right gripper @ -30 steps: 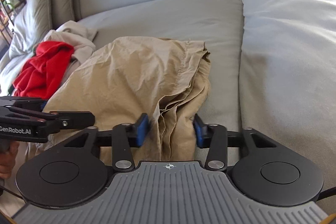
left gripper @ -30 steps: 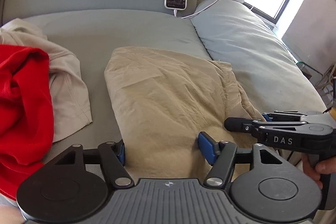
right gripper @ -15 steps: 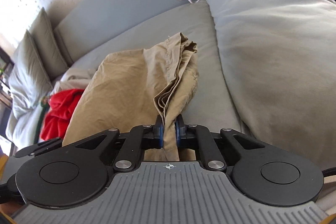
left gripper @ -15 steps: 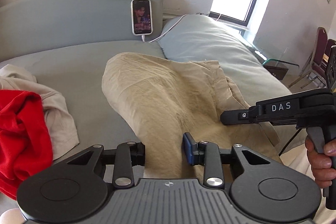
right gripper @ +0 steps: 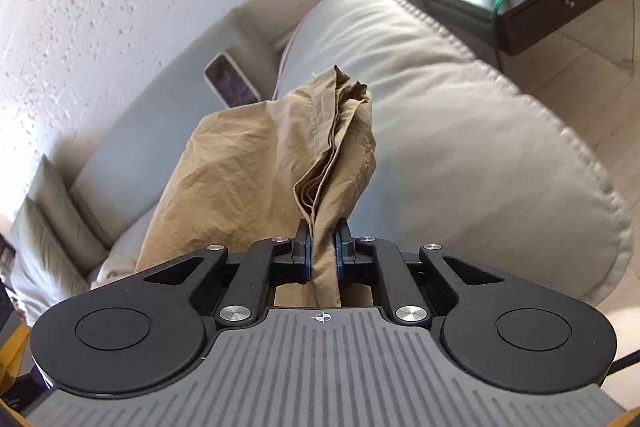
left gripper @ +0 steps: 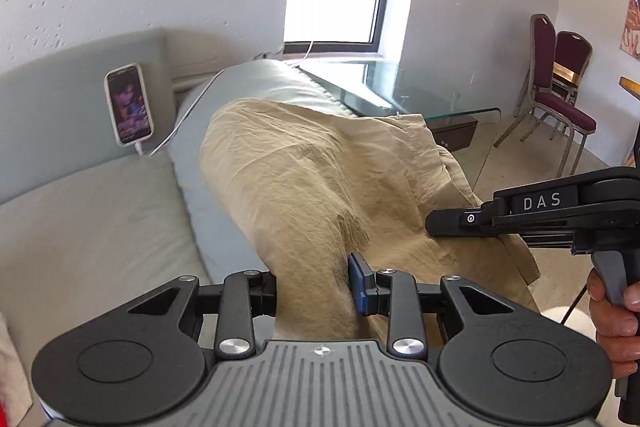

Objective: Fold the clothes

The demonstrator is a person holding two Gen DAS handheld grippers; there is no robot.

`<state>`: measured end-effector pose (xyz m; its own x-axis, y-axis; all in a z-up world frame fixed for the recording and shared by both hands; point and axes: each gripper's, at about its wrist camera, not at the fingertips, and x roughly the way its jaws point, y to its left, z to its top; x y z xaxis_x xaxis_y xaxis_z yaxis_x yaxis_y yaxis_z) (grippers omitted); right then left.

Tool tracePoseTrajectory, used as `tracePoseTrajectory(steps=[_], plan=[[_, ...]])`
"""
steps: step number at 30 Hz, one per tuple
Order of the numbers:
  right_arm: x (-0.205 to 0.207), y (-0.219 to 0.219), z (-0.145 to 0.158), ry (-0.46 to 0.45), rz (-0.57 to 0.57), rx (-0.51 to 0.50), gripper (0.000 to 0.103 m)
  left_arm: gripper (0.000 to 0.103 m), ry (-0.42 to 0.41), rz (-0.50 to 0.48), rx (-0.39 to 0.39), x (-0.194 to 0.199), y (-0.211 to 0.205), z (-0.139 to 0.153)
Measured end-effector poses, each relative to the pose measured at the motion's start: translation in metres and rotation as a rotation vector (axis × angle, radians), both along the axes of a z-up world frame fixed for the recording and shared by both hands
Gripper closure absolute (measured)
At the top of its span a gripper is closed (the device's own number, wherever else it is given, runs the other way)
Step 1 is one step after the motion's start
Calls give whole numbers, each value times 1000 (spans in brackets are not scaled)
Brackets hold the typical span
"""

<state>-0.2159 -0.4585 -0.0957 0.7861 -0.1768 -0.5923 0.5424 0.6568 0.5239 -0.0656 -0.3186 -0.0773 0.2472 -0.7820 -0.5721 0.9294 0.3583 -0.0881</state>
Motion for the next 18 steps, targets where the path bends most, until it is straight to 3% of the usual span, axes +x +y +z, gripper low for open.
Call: tracePoseTrajectory(steps=[4, 7, 9, 11, 12, 15, 18], plan=[[-6, -42, 13, -14, -89, -47, 92, 74, 28, -15, -24, -1, -48, -5], [-1, -65, 9, 15, -140, -60, 91, 70, 83, -20, 13, 4, -80, -26], [7, -79, -3, 69, -167, -76, 90, 54, 101, -4, 99, 8, -103, -49], [19, -90, -24, 155, -184, -77, 83, 39, 101, 15, 143, 11, -113, -65], [25, -95, -34, 198, -188, -74, 75, 36, 96, 16, 136, 12, -112, -66], [32, -98, -45, 237, -154, -112, 68, 35, 77, 21, 124, 10, -101, -61], [18, -96, -35, 207, -128, -90, 54, 34, 48, 43, 115, 6, -76, -46]])
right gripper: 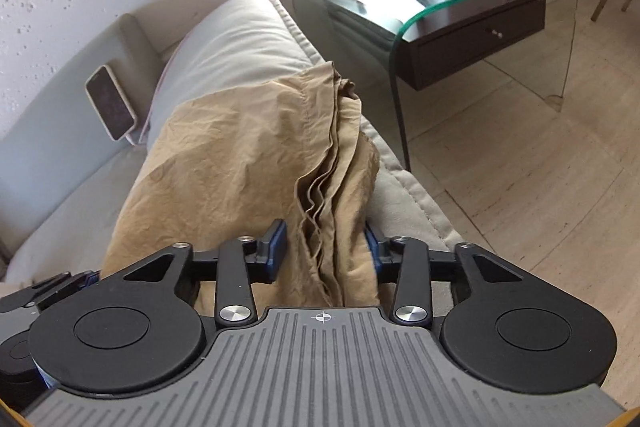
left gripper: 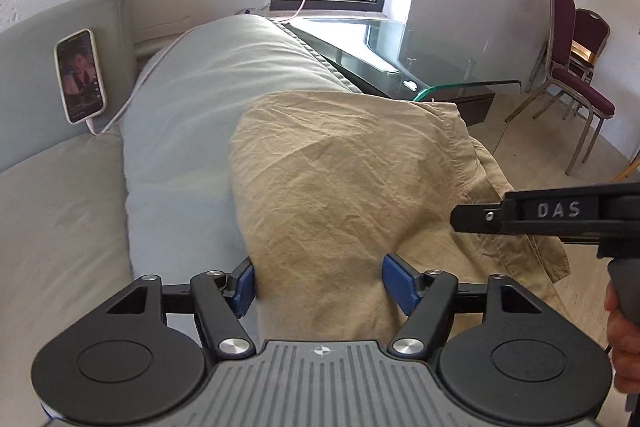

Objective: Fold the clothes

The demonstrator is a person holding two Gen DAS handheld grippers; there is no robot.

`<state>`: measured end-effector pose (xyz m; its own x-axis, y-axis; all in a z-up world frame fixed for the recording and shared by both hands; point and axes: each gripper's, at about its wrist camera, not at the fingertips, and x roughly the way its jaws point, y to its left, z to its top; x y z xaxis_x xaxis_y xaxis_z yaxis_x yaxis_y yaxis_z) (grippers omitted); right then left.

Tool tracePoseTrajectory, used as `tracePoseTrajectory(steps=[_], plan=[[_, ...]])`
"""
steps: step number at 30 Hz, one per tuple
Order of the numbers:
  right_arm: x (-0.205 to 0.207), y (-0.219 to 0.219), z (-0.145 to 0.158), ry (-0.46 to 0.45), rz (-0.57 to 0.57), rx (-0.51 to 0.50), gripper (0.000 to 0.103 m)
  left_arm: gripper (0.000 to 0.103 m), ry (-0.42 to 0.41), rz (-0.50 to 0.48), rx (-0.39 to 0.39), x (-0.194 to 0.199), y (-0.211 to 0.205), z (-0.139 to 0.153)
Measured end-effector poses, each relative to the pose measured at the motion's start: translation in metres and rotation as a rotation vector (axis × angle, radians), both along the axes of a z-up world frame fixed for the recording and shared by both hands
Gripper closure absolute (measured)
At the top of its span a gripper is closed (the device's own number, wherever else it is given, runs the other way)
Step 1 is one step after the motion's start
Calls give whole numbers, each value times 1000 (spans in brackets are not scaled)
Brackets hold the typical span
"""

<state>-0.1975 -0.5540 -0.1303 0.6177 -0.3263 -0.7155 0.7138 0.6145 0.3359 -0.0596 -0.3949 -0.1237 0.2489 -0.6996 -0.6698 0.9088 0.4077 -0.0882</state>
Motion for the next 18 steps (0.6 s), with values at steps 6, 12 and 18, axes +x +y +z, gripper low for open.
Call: tracePoseTrajectory(steps=[6, 12, 18], plan=[[-61, 18, 28, -157, -48, 33, 42, 30, 75, 49, -97, -5, 66, 25], [-63, 42, 36, -182, -5, -108, 102, 77, 47, -102, -105, -26, 44, 23], [-3, 25, 18, -3, 80, -235, 102, 86, 42, -148, 18, -29, -10, -7]])
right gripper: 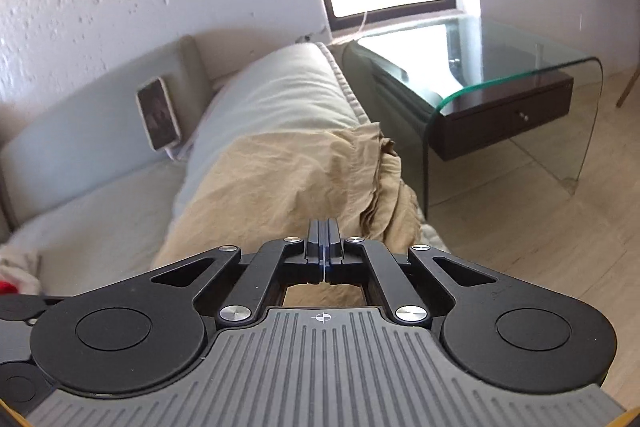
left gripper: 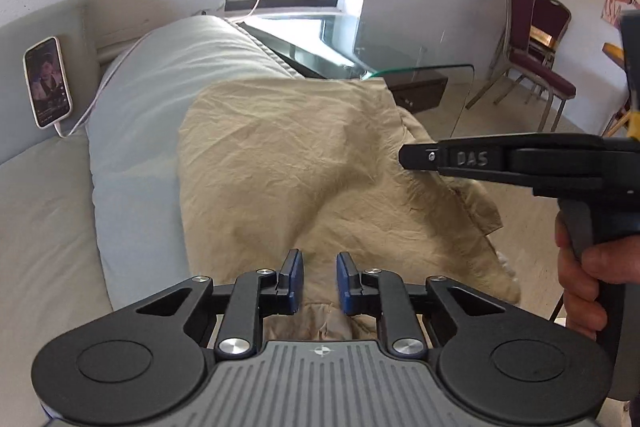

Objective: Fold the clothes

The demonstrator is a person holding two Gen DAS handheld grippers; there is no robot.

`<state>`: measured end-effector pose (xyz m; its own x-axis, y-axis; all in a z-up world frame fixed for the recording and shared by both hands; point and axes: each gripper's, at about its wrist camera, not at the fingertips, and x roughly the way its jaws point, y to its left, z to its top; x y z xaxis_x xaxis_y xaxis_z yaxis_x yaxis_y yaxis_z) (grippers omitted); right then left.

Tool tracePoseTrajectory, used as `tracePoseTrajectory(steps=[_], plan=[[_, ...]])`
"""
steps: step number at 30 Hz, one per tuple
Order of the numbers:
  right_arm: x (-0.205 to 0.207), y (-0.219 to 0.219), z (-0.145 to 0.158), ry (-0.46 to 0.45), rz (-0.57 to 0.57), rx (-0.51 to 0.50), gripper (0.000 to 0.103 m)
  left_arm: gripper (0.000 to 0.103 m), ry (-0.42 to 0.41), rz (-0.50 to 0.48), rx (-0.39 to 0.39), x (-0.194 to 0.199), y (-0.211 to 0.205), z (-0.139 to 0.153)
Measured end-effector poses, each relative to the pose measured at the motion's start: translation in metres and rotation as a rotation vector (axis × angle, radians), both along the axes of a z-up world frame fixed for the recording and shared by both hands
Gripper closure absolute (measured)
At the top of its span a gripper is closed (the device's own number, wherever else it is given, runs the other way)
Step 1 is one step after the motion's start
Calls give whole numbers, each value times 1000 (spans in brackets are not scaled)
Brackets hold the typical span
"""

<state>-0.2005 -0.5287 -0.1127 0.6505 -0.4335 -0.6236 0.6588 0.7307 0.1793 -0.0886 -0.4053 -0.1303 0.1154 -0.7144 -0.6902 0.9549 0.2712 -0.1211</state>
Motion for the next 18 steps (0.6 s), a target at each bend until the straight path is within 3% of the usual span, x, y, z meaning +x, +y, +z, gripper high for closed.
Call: tracePoseTrajectory(steps=[1, 5, 7, 8, 9, 11, 13, 16, 17, 18], plan=[[9, -6, -6, 49, -10, -14, 103, 86, -1, -14, 13, -1, -6, -1], [11, -24, -24, 98, -83, 54, 103, 83, -28, -36, 35, -8, -4, 10], [0, -19, -8, 61, -69, 95, 98, 78, -23, -8, 38, -11, 7, 20], [-5, -16, -1, 43, -62, 115, 98, 73, -19, 13, 30, -13, 14, 26], [-11, -14, 7, 25, -55, 136, 98, 61, -14, 37, 22, -15, 22, 32], [-22, -5, 24, -5, -42, 171, 89, 49, -4, 94, 23, -18, 37, 47], [-33, 9, 42, -26, -29, 196, 56, 42, 2, 123, 18, -19, 50, 62], [-47, 33, 70, -63, 7, 231, 43, 29, 16, 165, 6, -19, 69, 86], [-51, 40, 79, -76, 19, 244, 41, 21, 21, 181, 0, -19, 74, 94], [-55, 47, 87, -86, 23, 263, 33, 15, 28, 197, -3, -18, 79, 100]])
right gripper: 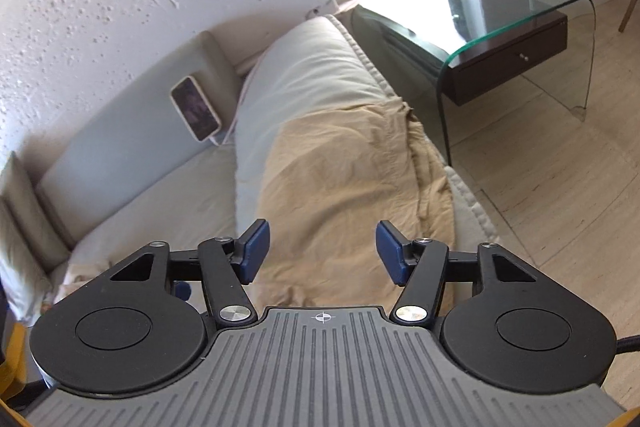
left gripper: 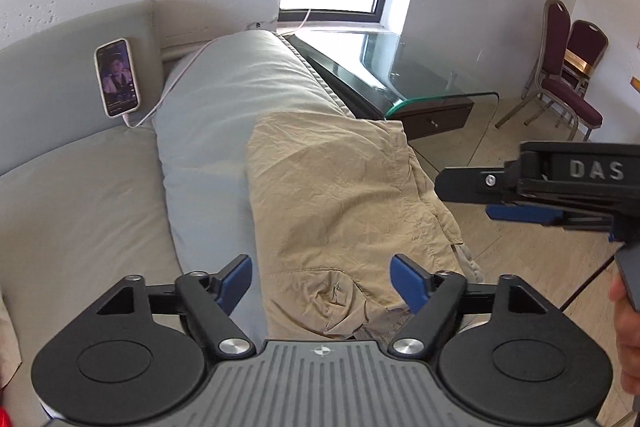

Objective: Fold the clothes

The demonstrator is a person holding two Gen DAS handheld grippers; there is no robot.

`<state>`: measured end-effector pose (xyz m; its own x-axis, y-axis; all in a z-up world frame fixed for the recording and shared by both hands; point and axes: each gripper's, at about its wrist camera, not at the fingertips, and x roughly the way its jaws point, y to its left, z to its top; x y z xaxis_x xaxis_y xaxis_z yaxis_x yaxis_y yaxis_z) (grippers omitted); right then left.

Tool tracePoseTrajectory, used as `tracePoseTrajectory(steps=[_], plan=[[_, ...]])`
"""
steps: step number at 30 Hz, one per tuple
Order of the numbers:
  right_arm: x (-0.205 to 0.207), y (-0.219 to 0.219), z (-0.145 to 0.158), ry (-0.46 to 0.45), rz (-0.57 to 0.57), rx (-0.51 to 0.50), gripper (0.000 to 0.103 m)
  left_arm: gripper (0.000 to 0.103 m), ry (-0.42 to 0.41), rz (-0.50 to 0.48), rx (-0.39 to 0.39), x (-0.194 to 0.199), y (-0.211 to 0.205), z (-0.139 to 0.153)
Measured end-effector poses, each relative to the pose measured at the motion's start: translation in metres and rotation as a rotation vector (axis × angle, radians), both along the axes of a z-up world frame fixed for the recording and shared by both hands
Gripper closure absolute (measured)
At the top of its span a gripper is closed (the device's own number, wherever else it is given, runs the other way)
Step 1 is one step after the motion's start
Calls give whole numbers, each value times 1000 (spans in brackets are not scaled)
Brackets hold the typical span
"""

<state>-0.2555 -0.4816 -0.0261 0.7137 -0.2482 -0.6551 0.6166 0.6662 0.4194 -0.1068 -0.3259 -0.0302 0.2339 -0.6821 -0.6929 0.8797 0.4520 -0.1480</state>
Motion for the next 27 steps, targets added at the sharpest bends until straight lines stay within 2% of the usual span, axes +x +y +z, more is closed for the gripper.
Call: tracePoseTrajectory(steps=[1, 3, 7, 10, 16, 21, 27], plan=[[-4, 7, 8, -10, 2, 18, 20, 14, 11, 16, 1, 1, 5, 6], [-12, 19, 22, -14, -16, 33, 11, 10, 44, 42, 15, 2, 14, 13], [-23, 40, 44, 80, -33, -6, 11, 4, 101, 73, 20, -2, 29, 24], [-30, 53, 59, 158, -36, -39, 11, 2, 111, 61, 25, -10, 35, 31], [-36, 75, 77, 248, -24, -115, 10, 1, 114, 35, 60, -27, 31, 32], [-37, 78, 72, 288, -8, -113, 10, 1, 120, 10, 109, -36, 22, 25], [-43, 74, 64, 284, -29, -88, 10, 1, 75, 19, 106, -43, 20, 22]])
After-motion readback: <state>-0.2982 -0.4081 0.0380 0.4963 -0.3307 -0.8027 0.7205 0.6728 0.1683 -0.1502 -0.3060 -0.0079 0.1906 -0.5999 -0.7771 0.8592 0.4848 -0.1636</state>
